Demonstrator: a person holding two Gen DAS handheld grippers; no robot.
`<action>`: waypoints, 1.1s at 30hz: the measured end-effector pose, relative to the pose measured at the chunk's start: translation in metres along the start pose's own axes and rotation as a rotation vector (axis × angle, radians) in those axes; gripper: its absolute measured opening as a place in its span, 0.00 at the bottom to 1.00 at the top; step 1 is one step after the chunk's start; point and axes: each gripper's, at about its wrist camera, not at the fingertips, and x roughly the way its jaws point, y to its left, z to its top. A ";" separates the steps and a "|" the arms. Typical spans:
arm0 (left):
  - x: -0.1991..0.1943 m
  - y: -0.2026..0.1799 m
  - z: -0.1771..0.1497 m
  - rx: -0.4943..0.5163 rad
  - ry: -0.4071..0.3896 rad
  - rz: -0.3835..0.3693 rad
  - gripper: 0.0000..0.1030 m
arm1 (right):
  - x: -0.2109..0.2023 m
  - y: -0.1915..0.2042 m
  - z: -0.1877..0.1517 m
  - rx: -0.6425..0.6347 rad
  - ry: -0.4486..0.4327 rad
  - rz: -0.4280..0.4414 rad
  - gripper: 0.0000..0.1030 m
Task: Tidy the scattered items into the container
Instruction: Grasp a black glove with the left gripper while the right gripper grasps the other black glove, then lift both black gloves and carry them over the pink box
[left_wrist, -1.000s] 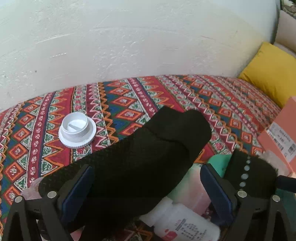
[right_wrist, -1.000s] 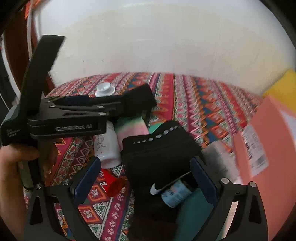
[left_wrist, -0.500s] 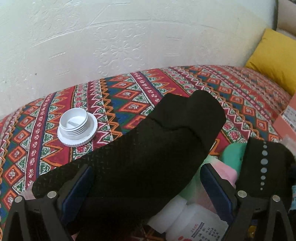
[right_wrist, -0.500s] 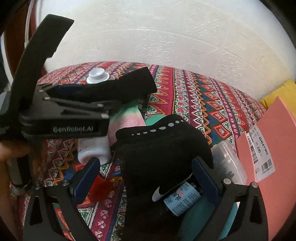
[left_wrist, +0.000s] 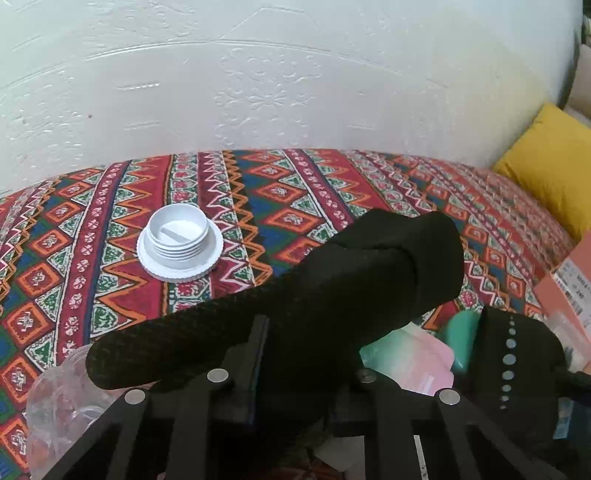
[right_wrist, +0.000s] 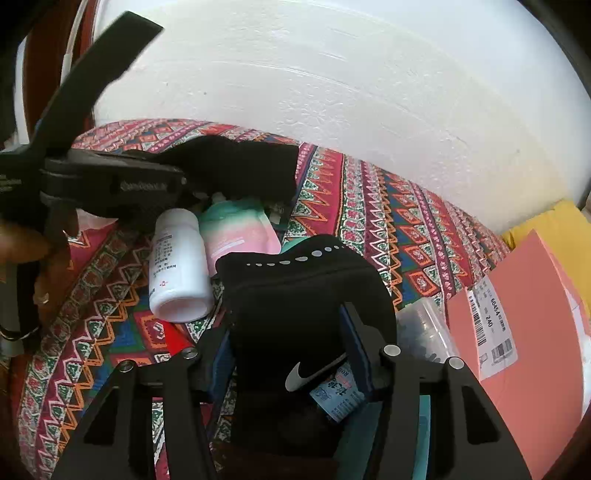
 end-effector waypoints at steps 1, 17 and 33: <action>0.001 -0.001 0.000 0.003 0.002 0.001 0.19 | 0.001 -0.001 0.001 0.008 0.006 0.016 0.63; -0.007 -0.003 0.003 0.024 -0.025 0.022 0.19 | 0.011 0.000 0.022 0.020 -0.015 0.027 0.17; -0.059 -0.002 0.006 0.004 -0.134 0.022 0.19 | -0.055 -0.002 0.016 0.025 -0.111 0.139 0.15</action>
